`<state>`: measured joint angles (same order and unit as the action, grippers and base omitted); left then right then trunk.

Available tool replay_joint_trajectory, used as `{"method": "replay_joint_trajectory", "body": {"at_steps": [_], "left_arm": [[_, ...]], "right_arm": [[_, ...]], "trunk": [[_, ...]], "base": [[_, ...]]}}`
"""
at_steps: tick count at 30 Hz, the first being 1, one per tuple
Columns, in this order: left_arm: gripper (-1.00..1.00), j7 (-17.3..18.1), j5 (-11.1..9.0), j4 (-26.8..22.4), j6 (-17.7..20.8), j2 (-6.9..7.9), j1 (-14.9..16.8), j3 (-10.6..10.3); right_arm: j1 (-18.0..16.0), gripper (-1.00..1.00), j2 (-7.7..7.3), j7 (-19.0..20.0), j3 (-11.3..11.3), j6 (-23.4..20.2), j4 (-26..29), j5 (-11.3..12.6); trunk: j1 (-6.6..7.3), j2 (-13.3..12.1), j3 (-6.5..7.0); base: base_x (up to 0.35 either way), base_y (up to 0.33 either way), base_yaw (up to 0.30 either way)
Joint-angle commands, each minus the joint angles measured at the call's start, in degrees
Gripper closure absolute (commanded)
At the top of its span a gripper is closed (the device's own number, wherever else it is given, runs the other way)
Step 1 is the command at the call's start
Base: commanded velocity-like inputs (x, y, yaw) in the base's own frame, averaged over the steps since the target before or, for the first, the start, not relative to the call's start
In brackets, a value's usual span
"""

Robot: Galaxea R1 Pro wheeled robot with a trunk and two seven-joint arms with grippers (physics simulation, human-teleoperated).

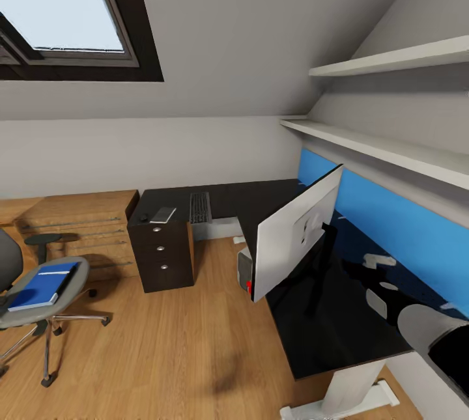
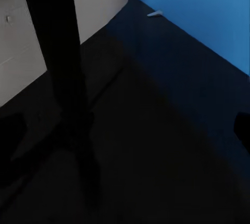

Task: In the bedroom, organize the workspace by keeping the computer under the desk, ensuring the monitor is on the desk, placing the keyboard on the desk next to the monitor, placing the mouse on the desk next to the keyboard, moving the folder from the swivel chair onto the desk next to the mouse, stacking the notebook on top of the folder with the pen on top of the notebook, and positioning the swivel chair next to the desk.

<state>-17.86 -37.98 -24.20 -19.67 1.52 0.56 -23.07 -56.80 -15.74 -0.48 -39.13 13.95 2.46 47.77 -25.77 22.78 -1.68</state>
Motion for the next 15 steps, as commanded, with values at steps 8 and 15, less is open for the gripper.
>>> {"method": "replay_joint_trajectory", "body": {"at_steps": [8, 15], "left_arm": [[-1.00, -0.4, -0.4, -0.1, -0.2, 0.12, 0.1, -0.5], [-1.00, -0.5, -0.4, -0.1, 0.0, 0.14, 0.1, -0.4]], "right_arm": [[0.8, -1.00, 1.93, -0.2, -0.4, 3.7, -0.4, 0.5], [1.1, -1.00, 2.03, -0.2, -0.4, 4.1, -0.8, 0.5]], "trunk": [[-0.02, 0.1, 0.19], [-0.02, 0.1, 0.54]], "base": [[-0.253, -0.168, 0.189], [-0.263, -0.208, 0.224]]}}
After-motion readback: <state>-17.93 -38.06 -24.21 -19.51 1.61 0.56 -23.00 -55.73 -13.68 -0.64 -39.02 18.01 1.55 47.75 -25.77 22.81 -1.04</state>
